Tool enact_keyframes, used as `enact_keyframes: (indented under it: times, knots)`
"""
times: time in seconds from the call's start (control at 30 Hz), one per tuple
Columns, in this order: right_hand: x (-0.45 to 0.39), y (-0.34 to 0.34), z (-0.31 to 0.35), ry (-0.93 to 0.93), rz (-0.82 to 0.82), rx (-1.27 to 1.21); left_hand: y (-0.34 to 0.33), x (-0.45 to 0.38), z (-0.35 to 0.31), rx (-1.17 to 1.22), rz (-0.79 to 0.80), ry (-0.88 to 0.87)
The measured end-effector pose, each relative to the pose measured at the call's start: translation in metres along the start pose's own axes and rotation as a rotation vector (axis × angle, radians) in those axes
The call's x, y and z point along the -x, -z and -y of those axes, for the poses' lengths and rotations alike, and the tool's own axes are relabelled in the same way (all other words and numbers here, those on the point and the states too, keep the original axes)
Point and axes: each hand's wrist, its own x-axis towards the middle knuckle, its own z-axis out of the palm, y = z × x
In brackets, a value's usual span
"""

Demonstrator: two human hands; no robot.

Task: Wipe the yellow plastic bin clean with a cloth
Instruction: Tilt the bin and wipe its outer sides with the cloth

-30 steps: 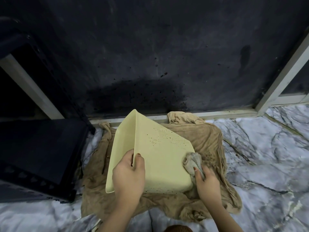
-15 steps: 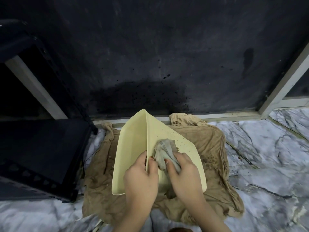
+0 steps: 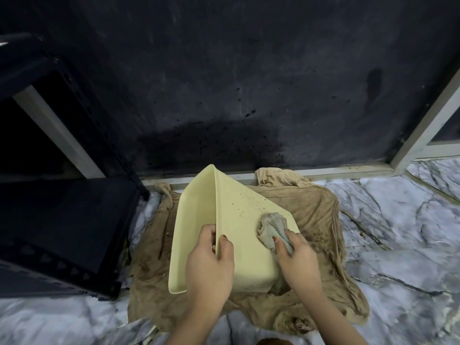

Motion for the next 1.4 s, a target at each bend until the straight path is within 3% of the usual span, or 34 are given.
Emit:
enact_keyframes:
  times: [0.3, 0.6, 0.8, 1.0, 1.4]
  knots:
    - [0.007, 0.012, -0.052, -0.22, -0.004, -0.097, 0.004, -0.006, -0.026, 0.107, 0.362, 0.018]
    - [0.025, 0.019, -0.04, -0.179, 0.1, -0.223, -0.001, -0.015, -0.024, -0.03, 0.127, 0.017]
    - [0.041, 0.017, 0.022, -0.01, 0.077, -0.343, 0.002, -0.013, -0.025, 0.072, 0.124, 0.054]
    - [0.024, 0.008, 0.062, 0.102, 0.047, -0.282, -0.001, -0.002, -0.023, 0.054, 0.116, 0.029]
    - [-0.022, 0.002, 0.025, -0.171, -0.036, -0.238, 0.006, -0.004, -0.015, 0.073, 0.101, 0.046]
